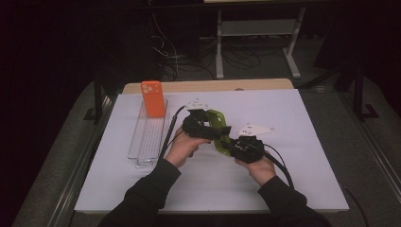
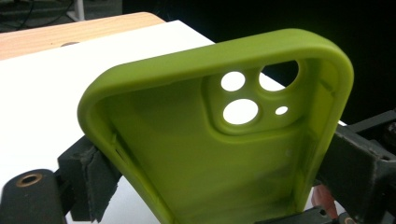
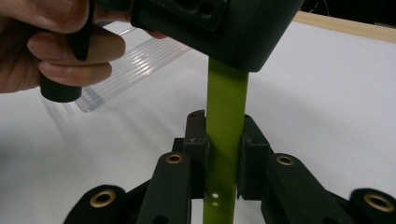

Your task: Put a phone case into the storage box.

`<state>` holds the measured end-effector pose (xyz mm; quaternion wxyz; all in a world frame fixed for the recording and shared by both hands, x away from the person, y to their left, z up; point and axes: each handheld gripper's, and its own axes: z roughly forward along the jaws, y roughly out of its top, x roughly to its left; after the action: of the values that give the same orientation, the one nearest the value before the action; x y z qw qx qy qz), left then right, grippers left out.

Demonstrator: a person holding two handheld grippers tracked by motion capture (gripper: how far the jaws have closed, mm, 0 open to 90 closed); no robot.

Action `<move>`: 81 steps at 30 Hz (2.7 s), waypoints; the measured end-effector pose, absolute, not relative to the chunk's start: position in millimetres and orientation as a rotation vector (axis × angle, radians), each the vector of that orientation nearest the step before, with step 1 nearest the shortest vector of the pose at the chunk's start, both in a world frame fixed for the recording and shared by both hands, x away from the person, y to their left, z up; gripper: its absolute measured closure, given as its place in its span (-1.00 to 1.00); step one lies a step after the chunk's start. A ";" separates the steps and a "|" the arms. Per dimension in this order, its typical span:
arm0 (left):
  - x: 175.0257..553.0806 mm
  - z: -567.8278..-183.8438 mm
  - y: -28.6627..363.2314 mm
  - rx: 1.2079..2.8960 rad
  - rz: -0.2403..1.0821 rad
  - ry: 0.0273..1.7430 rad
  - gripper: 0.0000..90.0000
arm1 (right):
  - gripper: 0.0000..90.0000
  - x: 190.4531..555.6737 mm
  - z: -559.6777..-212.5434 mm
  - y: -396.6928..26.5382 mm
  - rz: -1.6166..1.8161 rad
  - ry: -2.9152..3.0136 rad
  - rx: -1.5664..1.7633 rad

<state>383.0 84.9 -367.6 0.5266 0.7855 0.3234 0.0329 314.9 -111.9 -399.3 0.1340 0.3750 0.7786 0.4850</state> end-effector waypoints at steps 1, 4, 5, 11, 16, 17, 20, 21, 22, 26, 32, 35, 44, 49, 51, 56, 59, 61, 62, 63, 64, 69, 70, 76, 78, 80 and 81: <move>383.7 -367.4 85.9 1.871 0.067 0.772 -0.75 | 0.68 314.9 -399.6 -111.7 1.396 2.261 1.088; 382.9 -366.6 86.7 1.871 0.067 0.764 -0.72 | 0.67 315.2 -400.4 -111.0 1.387 2.277 1.083; 382.6 -365.9 86.8 1.867 0.069 0.763 -0.71 | 0.67 315.1 -400.3 -110.8 1.383 2.277 1.083; 381.9 -359.4 90.6 1.856 0.105 0.750 -0.68 | 0.42 313.6 -398.8 -111.6 1.412 2.286 1.064; 384.9 -354.0 100.6 1.838 0.121 0.772 -0.68 | -0.09 313.9 -395.4 -119.1 1.383 2.310 1.069; 385.0 -352.2 103.4 1.832 0.124 0.785 -0.68 | -0.17 314.2 -395.0 -121.9 1.371 2.314 1.065; 388.2 -346.1 112.3 1.829 0.155 0.798 -0.68 | -0.39 313.3 -395.2 -129.2 1.334 2.328 1.068; 389.7 -343.4 115.8 1.835 0.164 0.800 -0.68 | -0.45 313.0 -395.7 -131.8 1.326 2.335 1.073; 391.0 -340.5 118.7 1.832 0.173 0.806 -0.68 | -0.53 313.2 -396.6 -134.3 1.323 2.338 1.071; 397.0 -327.1 132.6 1.834 0.229 0.818 -0.68 | -0.74 310.3 -402.1 -142.4 1.262 2.382 1.062; 408.2 -309.5 157.2 1.820 0.323 0.864 -0.68 | -0.99 303.6 -410.9 -156.5 1.210 2.384 1.056; 413.0 -302.2 170.1 1.792 0.360 0.900 -0.68 | -1.00 299.8 -414.0 -166.1 1.197 2.367 1.062; 424.5 -282.9 209.9 1.759 0.508 1.000 -0.68 | -1.00 288.6 -423.8 -193.5 1.213 2.335 1.085; 428.9 -278.3 228.4 1.729 0.593 1.061 -0.68 | -1.00 283.9 -433.2 -202.1 1.188 2.355 1.106; 429.9 -278.2 233.2 1.726 0.638 1.087 -0.68 | -1.00 282.6 -435.3 -203.2 1.189 2.369 1.102; 436.5 -283.9 240.9 1.709 0.732 1.162 -0.68 | -1.00 283.3 -435.4 -201.5 1.195 2.370 1.091; 442.4 -289.3 241.9 1.702 0.779 1.215 -0.68 | -1.00 282.9 -435.5 -201.1 1.196 2.376 1.092; 447.1 -294.4 241.1 1.707 0.813 1.249 -0.68 | -1.00 283.3 -435.5 -201.3 1.195 2.376 1.089; 450.6 -298.6 240.0 1.710 0.831 1.266 -0.68 | -1.00 283.4 -435.4 -201.4 1.198 2.375 1.087; 452.8 -301.6 239.1 1.710 0.842 1.278 -0.68 | -1.00 283.5 -435.2 -201.7 1.200 2.372 1.084; 455.6 -305.7 238.1 1.718 0.858 1.294 -0.68 | -1.00 283.4 -435.1 -201.8 1.200 2.372 1.085; 468.2 -324.1 235.5 1.745 0.885 1.360 -0.69 | -1.00 282.1 -434.3 -201.3 1.208 2.376 1.083; 470.4 -328.0 235.2 1.743 0.890 1.375 -0.69 | -1.00 282.2 -434.2 -201.4 1.209 2.376 1.074; 479.2 -350.8 239.6 1.749 0.870 1.450 -0.69 | -1.00 281.5 -433.1 -201.6 1.219 2.373 1.080; 480.8 -356.4 241.1 1.757 0.863 1.467 -0.69 | -1.00 281.5 -433.1 -201.8 1.221 2.373 1.080; 482.2 -360.4 242.2 1.751 0.850 1.471 -0.69 | -1.00 281.6 -433.0 -201.7 1.219 2.374 1.078; 483.0 -362.3 242.0 1.749 0.843 1.476 -0.69 | -1.00 281.6 -433.0 -201.6 1.219 2.375 1.078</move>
<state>483.0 242.0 -362.3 0.3442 0.6733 0.5683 0.3244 281.6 -201.6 -433.0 0.1309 0.3711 0.8178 0.4199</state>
